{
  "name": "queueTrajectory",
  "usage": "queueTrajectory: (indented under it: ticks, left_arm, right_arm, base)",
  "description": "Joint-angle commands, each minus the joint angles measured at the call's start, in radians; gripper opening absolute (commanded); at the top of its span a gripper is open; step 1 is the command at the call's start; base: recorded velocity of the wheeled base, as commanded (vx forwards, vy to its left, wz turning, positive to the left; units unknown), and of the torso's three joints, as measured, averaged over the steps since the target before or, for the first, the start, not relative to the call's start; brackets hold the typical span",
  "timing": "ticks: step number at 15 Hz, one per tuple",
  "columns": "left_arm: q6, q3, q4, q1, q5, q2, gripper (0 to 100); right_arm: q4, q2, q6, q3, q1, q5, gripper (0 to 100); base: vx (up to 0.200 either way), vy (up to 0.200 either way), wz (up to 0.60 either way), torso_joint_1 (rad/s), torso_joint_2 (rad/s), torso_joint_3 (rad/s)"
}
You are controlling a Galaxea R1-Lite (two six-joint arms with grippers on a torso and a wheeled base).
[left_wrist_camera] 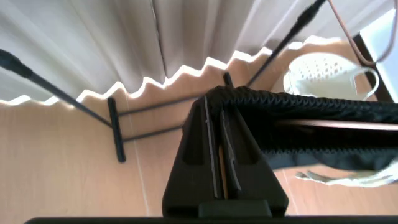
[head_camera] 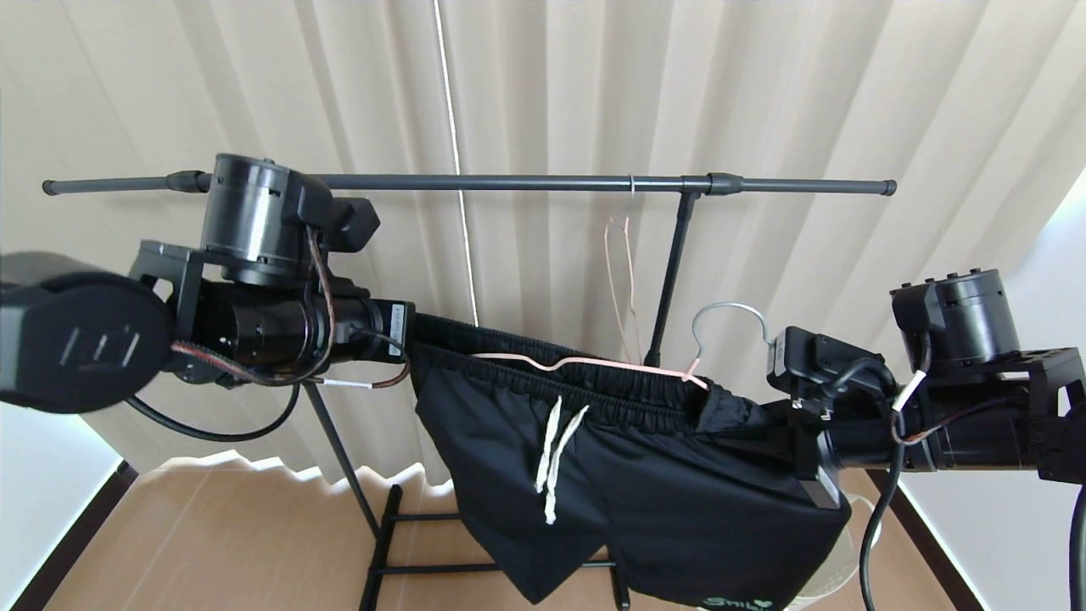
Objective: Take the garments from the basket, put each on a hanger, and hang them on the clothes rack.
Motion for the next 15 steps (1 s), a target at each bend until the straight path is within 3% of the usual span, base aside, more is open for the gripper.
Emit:
queueTrajectory:
  ticks: [1,3,5,11,12,15]
  left_arm:
    - [-0.001,-0.226,0.241,-0.064,0.004,-0.026,0]
    - [-0.006,-0.318,0.368,-0.101,0.004,-0.026,0]
    - [-0.029,-0.361,0.434,-0.145,0.002,-0.028,0]
    - [-0.090,-0.367,0.500,-0.286,0.002,-0.023,0]
    - [-0.141,-0.367,0.539,-0.337,0.002,-0.020,0]
    - [-0.193,-0.366,0.545,-0.358,0.001,0.001,0]
  right_arm:
    - [0.000,0.030,0.000,-0.007,-0.002,0.000,0]
    - [0.000,0.044,0.000,-0.014,-0.008,0.000,0]
    - [0.000,0.062,0.001,-0.022,-0.008,-0.005,0]
    - [-0.002,0.067,0.023,-0.045,0.007,-0.036,0]
    - [-0.005,0.055,0.112,-0.069,0.027,-0.033,0]
    - [-0.077,0.039,0.165,-0.059,0.027,0.029,0]
  base:
    - [0.000,0.000,0.00,0.000,0.00,0.000]
    - [0.000,0.000,0.00,0.000,0.00,0.000]
    - [0.000,0.000,0.00,0.000,0.00,0.000]
    - [0.000,0.000,0.00,0.000,0.00,0.000]
    - [0.000,0.000,0.00,0.000,0.00,0.000]
    - [0.000,0.000,0.00,0.000,0.00,0.000]
